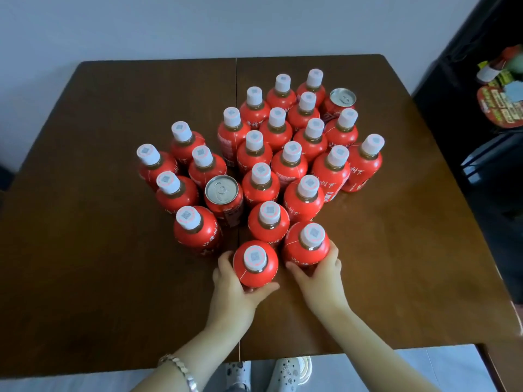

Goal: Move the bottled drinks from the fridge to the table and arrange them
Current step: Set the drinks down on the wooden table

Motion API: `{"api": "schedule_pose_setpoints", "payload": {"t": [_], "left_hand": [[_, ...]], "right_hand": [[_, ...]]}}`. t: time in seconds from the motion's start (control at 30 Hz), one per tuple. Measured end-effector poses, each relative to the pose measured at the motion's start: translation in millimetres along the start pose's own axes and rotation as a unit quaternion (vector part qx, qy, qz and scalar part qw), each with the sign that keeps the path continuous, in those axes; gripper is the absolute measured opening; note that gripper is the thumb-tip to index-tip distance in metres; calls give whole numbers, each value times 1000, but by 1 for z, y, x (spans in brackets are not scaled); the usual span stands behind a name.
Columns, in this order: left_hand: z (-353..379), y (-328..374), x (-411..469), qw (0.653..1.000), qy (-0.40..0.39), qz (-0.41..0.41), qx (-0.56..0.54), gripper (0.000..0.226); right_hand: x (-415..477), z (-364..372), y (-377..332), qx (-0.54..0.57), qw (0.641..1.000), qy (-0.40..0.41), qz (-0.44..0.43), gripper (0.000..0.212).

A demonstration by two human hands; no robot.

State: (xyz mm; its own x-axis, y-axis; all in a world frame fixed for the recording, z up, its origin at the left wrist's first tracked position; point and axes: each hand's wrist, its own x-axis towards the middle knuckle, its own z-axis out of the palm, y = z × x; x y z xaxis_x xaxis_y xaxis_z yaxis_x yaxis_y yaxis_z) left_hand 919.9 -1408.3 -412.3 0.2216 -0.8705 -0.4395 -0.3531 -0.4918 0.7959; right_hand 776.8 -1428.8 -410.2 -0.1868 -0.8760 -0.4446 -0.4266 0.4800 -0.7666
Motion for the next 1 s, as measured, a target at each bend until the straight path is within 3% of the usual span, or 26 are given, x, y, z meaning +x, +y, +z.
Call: {"api": "schedule_pose_setpoints", "payload": {"t": [0.07, 0.13, 0.2, 0.27, 0.37, 0.43, 0.47, 0.63, 0.77, 1.0], "left_hand": [[2, 6, -3, 998, 1, -63, 16, 96], [1, 16, -7, 985, -24, -161, 57, 83], [-3, 33, -16, 942, -150, -296, 53, 63], [-9, 51, -28, 902, -282, -322, 66, 47], [-7, 73, -33, 939, -273, -156, 140, 25], [-8, 91, -39, 943, -255, -31, 214, 22], [-8, 98, -43, 928, -262, 23, 263, 25], [6, 145, -85, 770, -293, 272, 498, 35], [42, 178, -156, 683, -356, 390, 505, 35], [119, 185, -319, 559, -445, 504, 486, 21]], "right_hand": [[2, -1, 1, -1, 1000, -15, 19, 78], [5, -7, 0, -40, 996, -49, 57, 71], [7, -13, 2, -123, 983, -106, 90, 55], [-2, -25, -4, -174, 968, -155, 96, 36], [-25, -46, -23, -180, 964, -170, 92, 20], [-45, -66, -35, -169, 965, -163, 113, 29], [-57, -77, -39, -162, 968, -146, 125, 39], [-129, -131, -38, -111, 979, 1, 172, 51], [-209, -166, -20, -173, 962, 90, 192, 44], [-373, -230, 35, -170, 928, 210, 258, 35]]}}
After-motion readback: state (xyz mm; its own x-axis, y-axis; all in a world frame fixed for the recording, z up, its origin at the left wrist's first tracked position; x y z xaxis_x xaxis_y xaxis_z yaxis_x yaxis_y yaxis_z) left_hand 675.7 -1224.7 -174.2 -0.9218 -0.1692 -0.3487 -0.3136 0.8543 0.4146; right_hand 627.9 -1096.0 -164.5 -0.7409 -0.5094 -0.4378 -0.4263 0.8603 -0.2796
